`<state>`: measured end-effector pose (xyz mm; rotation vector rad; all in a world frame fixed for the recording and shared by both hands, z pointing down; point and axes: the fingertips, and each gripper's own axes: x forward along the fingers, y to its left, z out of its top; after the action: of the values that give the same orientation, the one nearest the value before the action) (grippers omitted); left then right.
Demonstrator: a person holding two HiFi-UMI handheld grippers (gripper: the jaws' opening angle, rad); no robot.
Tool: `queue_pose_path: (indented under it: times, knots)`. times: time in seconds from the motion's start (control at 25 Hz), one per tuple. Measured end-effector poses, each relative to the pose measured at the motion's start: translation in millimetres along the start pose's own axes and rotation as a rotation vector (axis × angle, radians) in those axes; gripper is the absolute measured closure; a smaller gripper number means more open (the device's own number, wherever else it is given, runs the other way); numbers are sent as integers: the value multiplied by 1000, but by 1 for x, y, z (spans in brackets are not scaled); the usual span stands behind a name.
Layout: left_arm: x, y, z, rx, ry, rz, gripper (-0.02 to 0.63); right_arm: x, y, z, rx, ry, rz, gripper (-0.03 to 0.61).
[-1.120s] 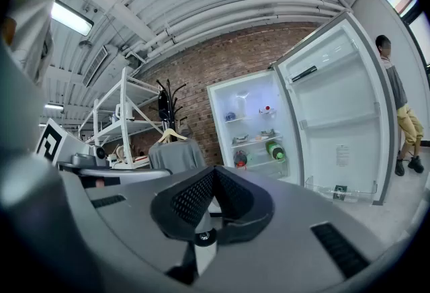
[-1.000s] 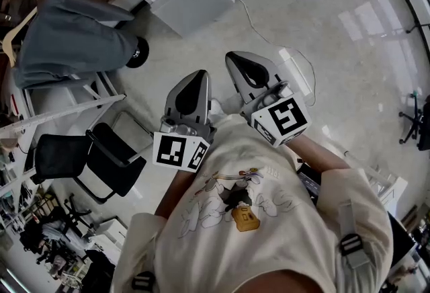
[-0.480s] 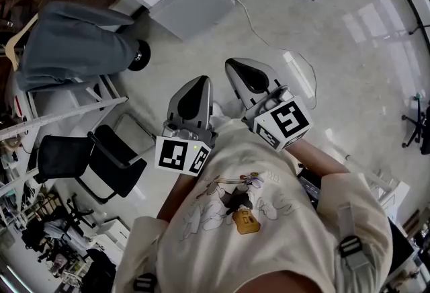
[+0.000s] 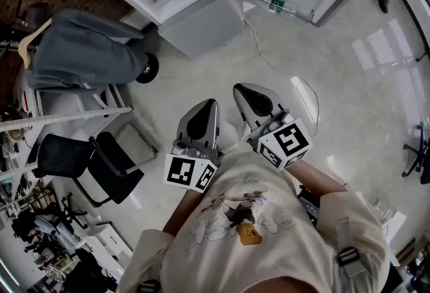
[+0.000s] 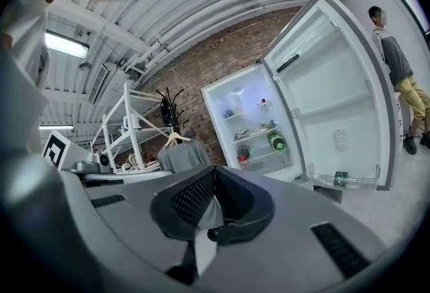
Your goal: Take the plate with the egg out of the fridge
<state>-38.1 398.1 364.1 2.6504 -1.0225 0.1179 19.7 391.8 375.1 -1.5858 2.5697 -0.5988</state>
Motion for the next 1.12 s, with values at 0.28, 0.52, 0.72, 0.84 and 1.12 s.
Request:
queue_pose_path:
  times: [0.28, 0.52, 0.72, 0.84, 1.12]
  knots:
    - [12, 6, -5, -26, 1, 44, 618, 2, -20, -6, -13, 25, -4, 572]
    - [19, 41, 4, -42, -4, 80, 618, 37, -27, -6, -6, 59, -5, 572]
    - [40, 86, 19, -61, -27, 98, 618, 84, -32, 3, -21, 70, 9, 572]
    - [57, 117, 33, -72, -44, 91, 618, 113, -42, 15, -18, 67, -19, 572]
    - [85, 188, 73, -75, -77, 59, 618, 195, -52, 41, -41, 91, -51, 572]
